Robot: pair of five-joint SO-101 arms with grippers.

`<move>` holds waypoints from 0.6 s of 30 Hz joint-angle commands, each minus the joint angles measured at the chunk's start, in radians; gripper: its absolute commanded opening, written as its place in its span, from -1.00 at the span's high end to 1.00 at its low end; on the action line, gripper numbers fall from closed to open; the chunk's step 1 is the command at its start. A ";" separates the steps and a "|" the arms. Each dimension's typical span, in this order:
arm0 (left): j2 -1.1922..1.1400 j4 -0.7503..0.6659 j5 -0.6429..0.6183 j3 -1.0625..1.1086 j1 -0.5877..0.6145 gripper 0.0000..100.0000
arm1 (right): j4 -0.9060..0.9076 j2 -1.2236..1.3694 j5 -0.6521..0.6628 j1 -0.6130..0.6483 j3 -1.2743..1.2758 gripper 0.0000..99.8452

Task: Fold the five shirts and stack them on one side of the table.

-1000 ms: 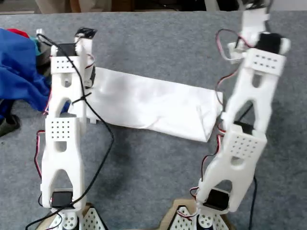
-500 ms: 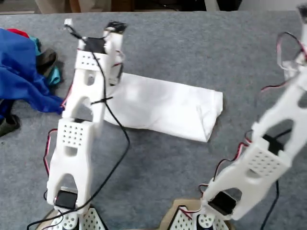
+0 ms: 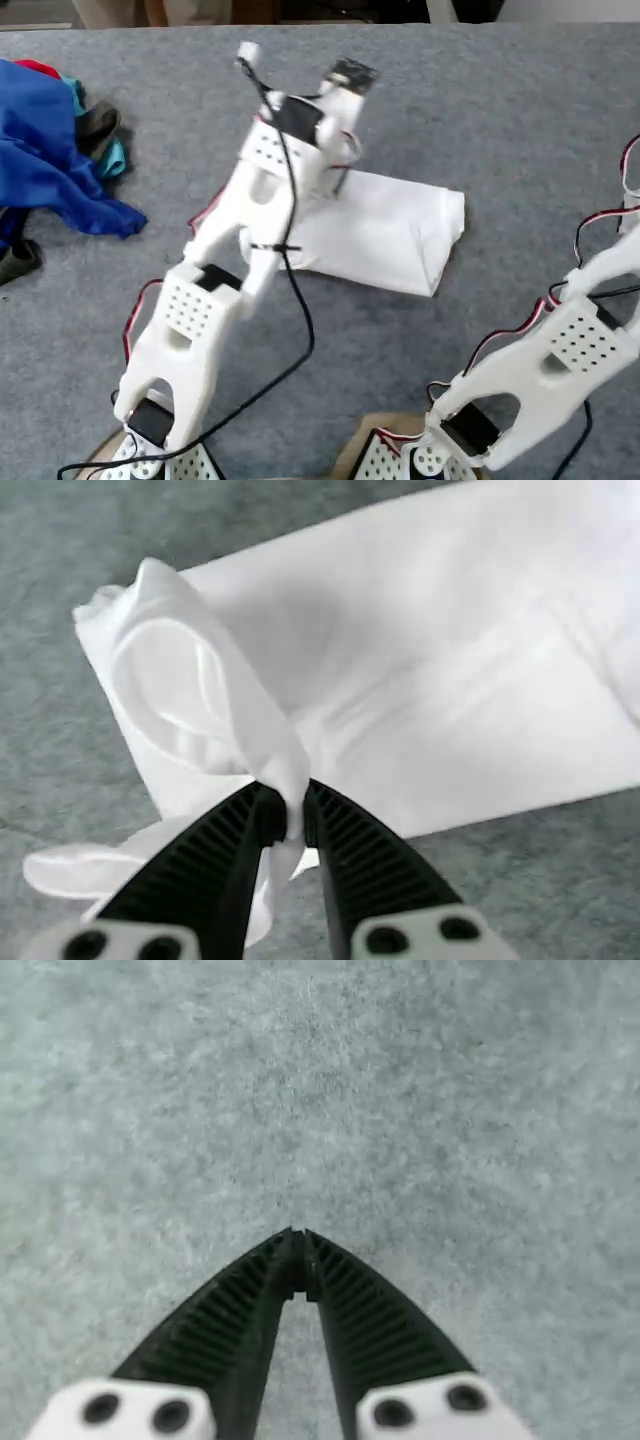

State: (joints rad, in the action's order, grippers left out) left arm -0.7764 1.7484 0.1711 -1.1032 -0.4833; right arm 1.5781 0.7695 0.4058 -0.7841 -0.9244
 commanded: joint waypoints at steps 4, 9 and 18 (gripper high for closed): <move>0.064 0.008 -0.095 -0.172 -0.094 0.96 | -0.060 0.077 -0.012 -0.019 -0.013 0.99; 0.059 -0.071 -0.173 -0.215 -0.149 0.96 | -0.060 0.081 -0.014 -0.016 -0.019 0.99; 0.018 -0.281 -0.253 -0.048 -0.235 0.96 | -0.060 0.082 -0.014 -0.010 -0.012 0.99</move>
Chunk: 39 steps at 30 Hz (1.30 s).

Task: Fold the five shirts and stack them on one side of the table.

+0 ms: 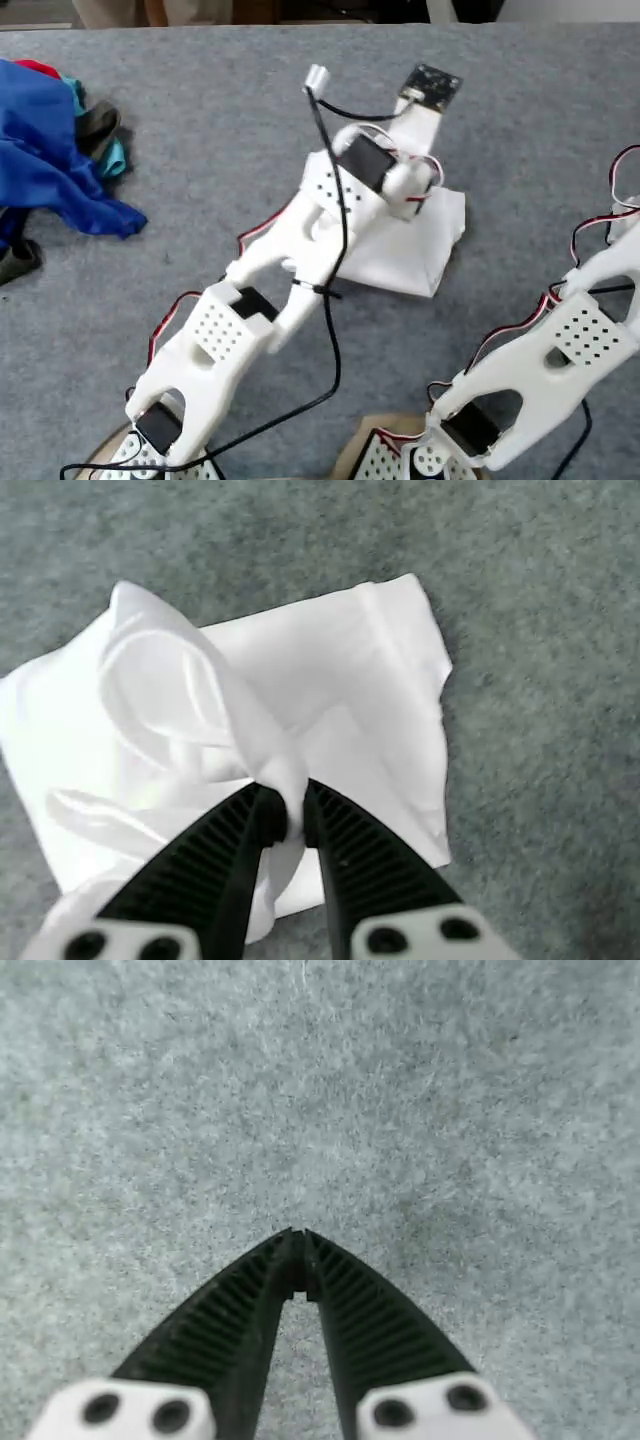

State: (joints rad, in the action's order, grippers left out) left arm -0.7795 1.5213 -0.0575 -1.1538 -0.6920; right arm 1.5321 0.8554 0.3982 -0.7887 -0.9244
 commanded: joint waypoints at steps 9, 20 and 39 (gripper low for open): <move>-0.021 -0.160 -0.029 0.003 -0.117 0.96 | -0.012 -0.004 -0.006 -0.005 -0.012 0.99; -0.125 -0.206 -0.029 -0.035 -0.123 0.96 | -0.012 -0.004 -0.006 -0.005 -0.012 0.99; -0.104 -0.124 -0.026 -0.100 -0.080 0.63 | 0.028 -0.010 0.037 0.035 -0.021 0.99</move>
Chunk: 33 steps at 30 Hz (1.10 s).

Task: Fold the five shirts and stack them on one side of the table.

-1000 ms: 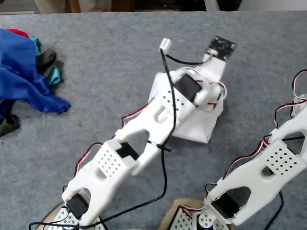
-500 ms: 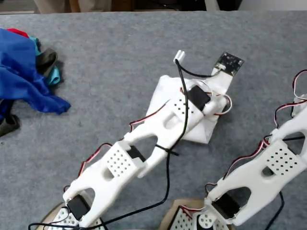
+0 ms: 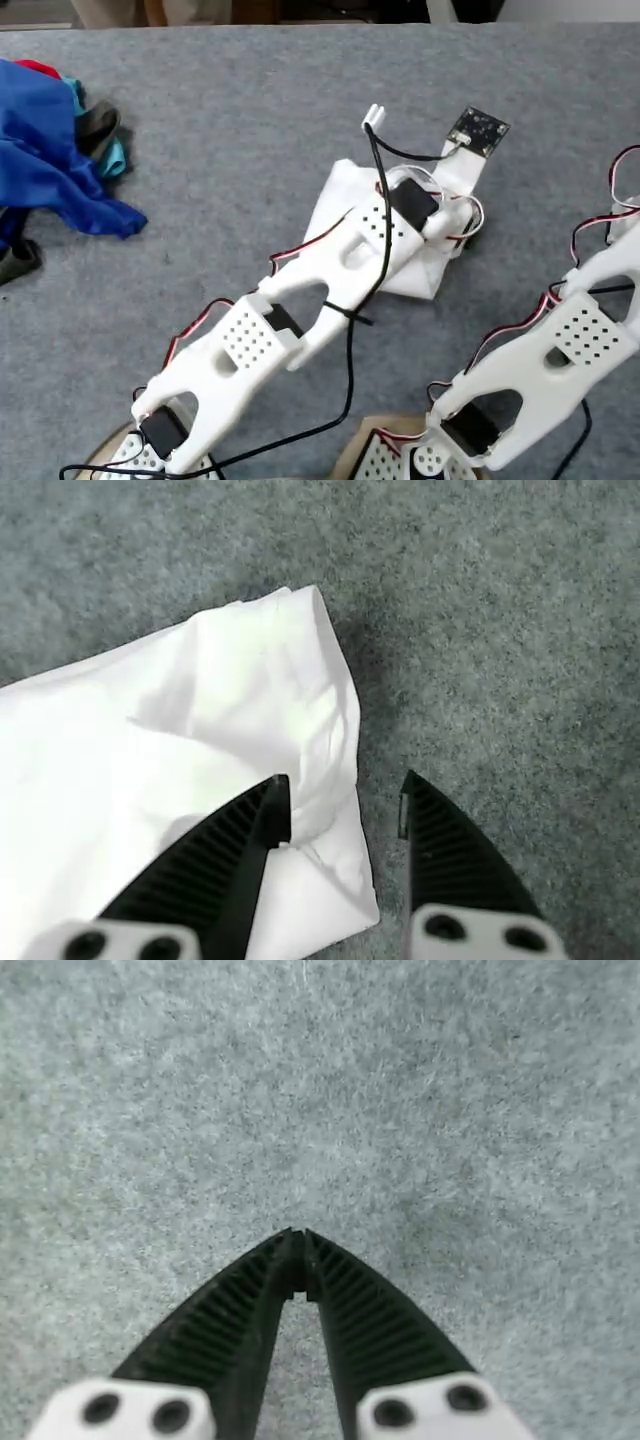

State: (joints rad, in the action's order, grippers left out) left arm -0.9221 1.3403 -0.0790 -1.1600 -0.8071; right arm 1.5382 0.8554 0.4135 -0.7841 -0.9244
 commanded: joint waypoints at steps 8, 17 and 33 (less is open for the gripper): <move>0.070 0.311 -0.006 -0.405 0.304 0.95 | 0.175 -0.111 0.117 0.156 -0.027 0.99; 0.071 0.423 0.000 -0.397 0.611 0.96 | 0.247 -0.429 0.124 0.375 0.084 0.99; 0.329 0.408 0.046 0.219 0.718 0.96 | 0.166 -0.682 0.118 0.579 0.426 0.98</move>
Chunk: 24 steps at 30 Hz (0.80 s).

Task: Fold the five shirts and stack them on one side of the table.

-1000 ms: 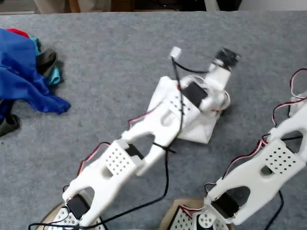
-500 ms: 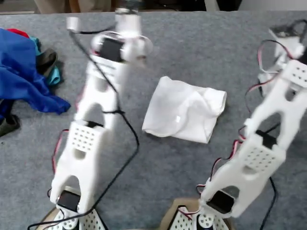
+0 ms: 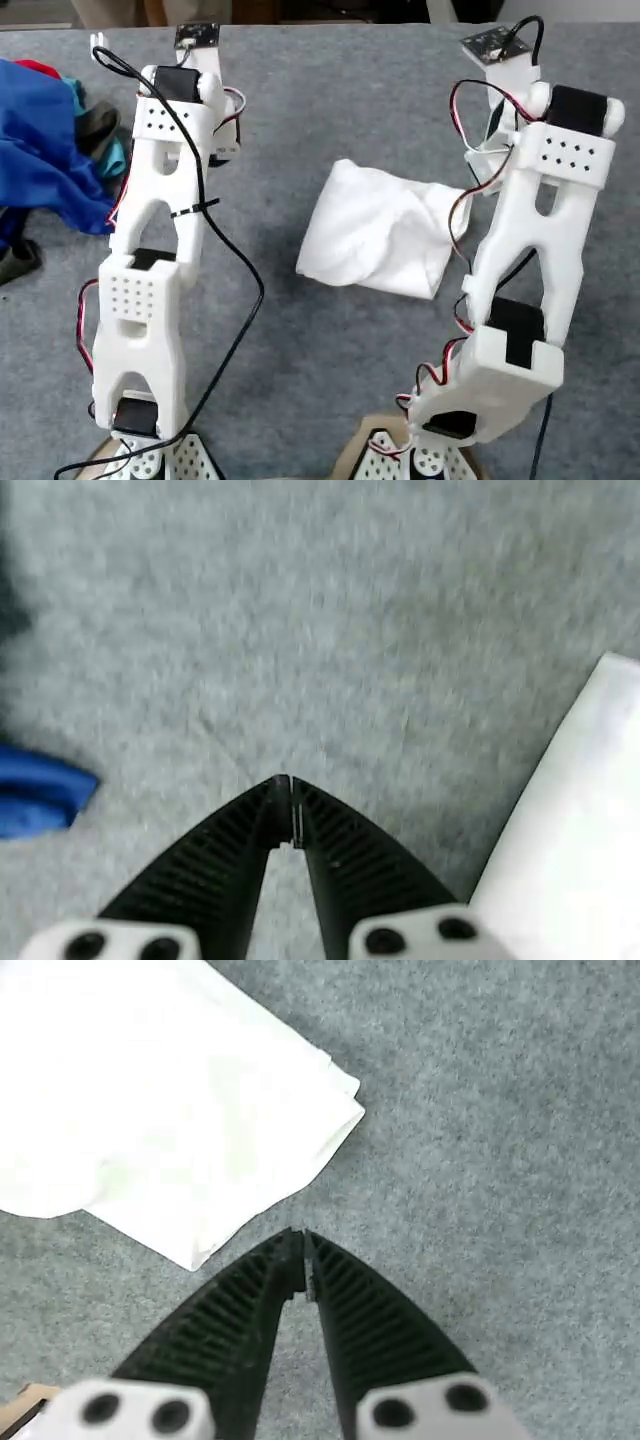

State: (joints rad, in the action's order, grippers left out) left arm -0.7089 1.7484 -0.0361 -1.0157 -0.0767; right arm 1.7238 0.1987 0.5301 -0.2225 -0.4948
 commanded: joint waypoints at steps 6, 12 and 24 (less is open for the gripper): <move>0.306 -0.126 0.008 0.353 -0.011 0.96 | -0.021 -0.012 0.006 0.013 -0.004 0.98; 0.690 -0.557 0.031 1.066 -0.021 0.96 | -0.017 -0.007 0.006 0.010 -0.059 0.98; 1.040 -1.321 -0.069 1.877 0.040 0.96 | -0.041 0.102 0.008 0.136 -0.013 0.98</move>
State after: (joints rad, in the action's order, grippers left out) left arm 0.3038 0.5455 -0.0852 0.8071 -0.0629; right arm 1.7146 0.2631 0.5347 -0.1396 -0.5071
